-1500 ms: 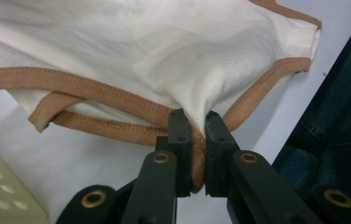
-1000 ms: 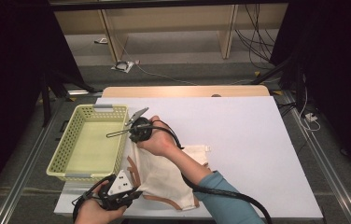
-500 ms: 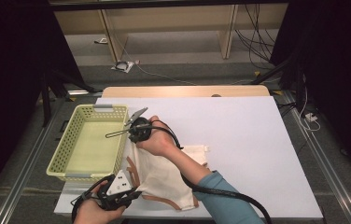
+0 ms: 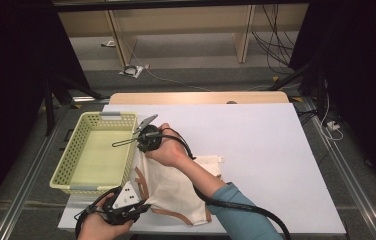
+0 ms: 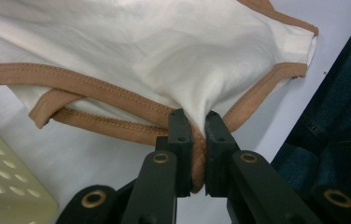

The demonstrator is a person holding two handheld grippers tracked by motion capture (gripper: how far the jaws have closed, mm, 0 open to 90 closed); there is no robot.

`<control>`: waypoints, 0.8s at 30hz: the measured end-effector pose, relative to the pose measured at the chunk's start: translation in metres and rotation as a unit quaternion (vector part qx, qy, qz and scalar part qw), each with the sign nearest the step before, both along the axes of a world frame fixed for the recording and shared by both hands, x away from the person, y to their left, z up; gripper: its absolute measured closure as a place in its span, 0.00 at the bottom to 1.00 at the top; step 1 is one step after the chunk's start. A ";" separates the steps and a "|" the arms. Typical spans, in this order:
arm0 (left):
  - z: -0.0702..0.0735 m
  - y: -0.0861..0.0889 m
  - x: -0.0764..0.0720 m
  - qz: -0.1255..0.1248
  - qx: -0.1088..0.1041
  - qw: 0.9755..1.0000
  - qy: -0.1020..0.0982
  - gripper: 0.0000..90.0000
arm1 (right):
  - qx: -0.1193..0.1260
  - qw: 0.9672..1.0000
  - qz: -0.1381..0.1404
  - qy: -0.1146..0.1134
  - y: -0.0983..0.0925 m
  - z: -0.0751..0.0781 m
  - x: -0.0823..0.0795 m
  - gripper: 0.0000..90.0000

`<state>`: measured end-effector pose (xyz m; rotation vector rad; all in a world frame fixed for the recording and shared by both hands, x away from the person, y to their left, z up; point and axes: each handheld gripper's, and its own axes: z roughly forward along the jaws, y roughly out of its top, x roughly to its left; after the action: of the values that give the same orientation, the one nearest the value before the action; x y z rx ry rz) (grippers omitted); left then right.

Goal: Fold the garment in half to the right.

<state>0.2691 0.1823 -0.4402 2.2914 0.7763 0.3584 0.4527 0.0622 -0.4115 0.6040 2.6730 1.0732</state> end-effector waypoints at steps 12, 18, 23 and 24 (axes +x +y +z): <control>0.002 0.002 0.000 0.001 0.002 1.000 -0.003 0.93 | 0.000 1.000 0.003 -0.002 0.002 0.003 0.000 0.99; 0.003 0.004 -0.001 0.003 0.001 1.000 -0.004 0.93 | 0.001 1.000 0.001 -0.004 0.003 0.003 0.000 0.99; 0.003 0.005 -0.001 0.004 0.001 1.000 -0.005 0.93 | 0.003 1.000 0.002 -0.007 0.004 0.005 0.000 0.99; 0.004 0.006 -0.001 0.005 0.001 1.000 -0.005 0.93 | 0.003 1.000 0.002 -0.006 0.004 0.005 0.000 0.99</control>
<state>0.2682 0.1881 -0.4366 2.2863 0.7817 0.3757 0.4525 0.0664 -0.4063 0.5918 2.6614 1.0841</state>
